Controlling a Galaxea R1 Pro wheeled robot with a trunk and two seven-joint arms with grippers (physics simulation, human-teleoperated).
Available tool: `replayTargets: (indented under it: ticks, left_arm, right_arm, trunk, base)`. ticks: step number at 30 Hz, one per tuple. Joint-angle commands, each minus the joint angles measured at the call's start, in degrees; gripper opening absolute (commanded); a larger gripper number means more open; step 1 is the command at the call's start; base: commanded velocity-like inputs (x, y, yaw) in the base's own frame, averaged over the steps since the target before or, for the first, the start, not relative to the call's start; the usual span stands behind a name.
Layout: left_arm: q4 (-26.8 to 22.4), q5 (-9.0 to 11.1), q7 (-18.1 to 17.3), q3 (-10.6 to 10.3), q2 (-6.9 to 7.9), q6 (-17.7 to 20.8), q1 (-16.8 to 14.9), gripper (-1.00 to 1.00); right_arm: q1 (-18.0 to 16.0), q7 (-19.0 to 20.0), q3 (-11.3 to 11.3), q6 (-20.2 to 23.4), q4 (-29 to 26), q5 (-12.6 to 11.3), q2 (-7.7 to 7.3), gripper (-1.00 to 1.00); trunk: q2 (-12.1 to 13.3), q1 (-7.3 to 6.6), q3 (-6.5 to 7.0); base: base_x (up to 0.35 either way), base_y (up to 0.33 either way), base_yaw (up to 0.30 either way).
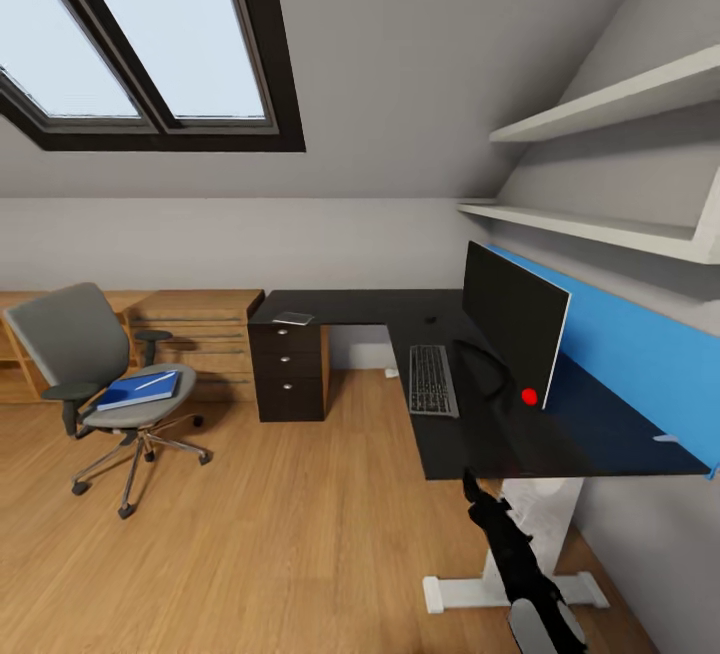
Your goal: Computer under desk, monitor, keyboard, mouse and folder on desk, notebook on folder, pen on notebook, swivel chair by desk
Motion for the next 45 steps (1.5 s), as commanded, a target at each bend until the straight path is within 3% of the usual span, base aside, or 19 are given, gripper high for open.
replayTargets:
  ticks: [1, 4, 5, 8, 14, 18, 25, 34, 38, 39, 45]
  left_arm:
    - [-0.13, 0.50, 0.44, -0.02, 0.03, 0.12, -0.03, 1.00]
    - [-0.14, 0.51, 0.44, 0.03, 0.09, 0.12, -0.01, 1.00]
    - [-0.15, 0.50, 0.44, 0.05, 0.11, 0.12, -0.02, 1.00]
    - [-0.15, 0.51, 0.51, 0.06, 0.13, 0.12, 0.00, 1.00]
    - [-0.15, 0.50, 0.55, 0.07, 0.13, 0.12, 0.00, 1.00]
    - [-0.15, 0.50, 0.59, 0.06, 0.14, 0.08, -0.03, 1.00]
    - [-0.12, 0.52, 0.60, 0.01, 0.09, -1.31, -0.02, 1.00]
    - [-0.07, 0.67, 0.45, -0.11, 0.05, -3.55, 0.01, 1.00]
    - [-0.06, 0.76, 0.44, -0.06, 0.10, -3.65, 0.01, 1.00]
    - [-0.06, 0.85, 0.43, -0.03, 0.11, -3.66, 0.01, 1.00]
    - [-0.05, 0.79, 0.56, 0.12, 0.13, -3.78, 0.00, 1.00]
  right_arm:
    - [1.67, -1.19, 0.18, -1.64, -1.19, 3.30, 1.05, 1.00]
    - [3.58, -3.76, 0.33, -3.73, -1.09, 10.41, 2.44, 1.00]
    - [4.25, -5.55, 0.38, -4.54, 1.16, 14.80, 2.94, 1.00]
    - [4.81, -7.64, 0.38, -5.25, 6.35, 20.50, 3.22, 1.00]
    - [4.97, -7.77, 0.48, -5.69, 13.03, 21.93, 3.11, 1.00]
    - [5.00, -7.25, 0.80, -9.50, 18.65, 22.21, 3.11, 1.00]
    - [5.01, -6.97, 2.00, -11.35, 21.28, 24.33, 3.11, 1.00]
    - [5.01, -6.97, 2.49, -16.41, 26.36, 24.61, 3.53, 1.00]
    - [5.01, -6.94, 3.80, -17.61, 26.71, 24.67, 3.74, 1.00]
    - [5.01, -6.95, 4.73, -17.84, 26.73, 24.67, 3.72, 1.00]
    - [5.01, -6.95, 4.90, -18.02, 26.70, 24.68, 3.60, 1.00]
  trunk:
    - [0.38, -0.22, 0.13]
    - [1.58, -0.88, 0.67]
    - [1.98, -1.10, 0.85]
    - [3.19, -1.76, 1.39]
    - [5.59, -3.07, 2.47]
    - [7.20, -3.95, 3.18]
    - [10.00, -5.49, 4.44]
    - [13.61, -7.47, 6.06]
    - [15.22, -8.35, 6.78]
    - [15.22, -8.35, 6.78]
    - [15.22, -8.35, 6.78]
  base:
    - [-0.005, 0.000, 0.000]
    - [-0.003, 0.000, 0.000]
    - [-0.001, 0.000, 0.000]
    - [0.000, 0.000, 0.000]
    - [0.000, 0.000, 0.000]
    - [0.000, 0.000, 0.000]
    - [-0.003, 0.000, 0.000]
    - [-0.195, 0.079, 0.000]
    - [-0.299, 0.154, 0.000]
    - [-0.113, 0.061, 0.000]
    - [-0.038, 0.020, 0.000]
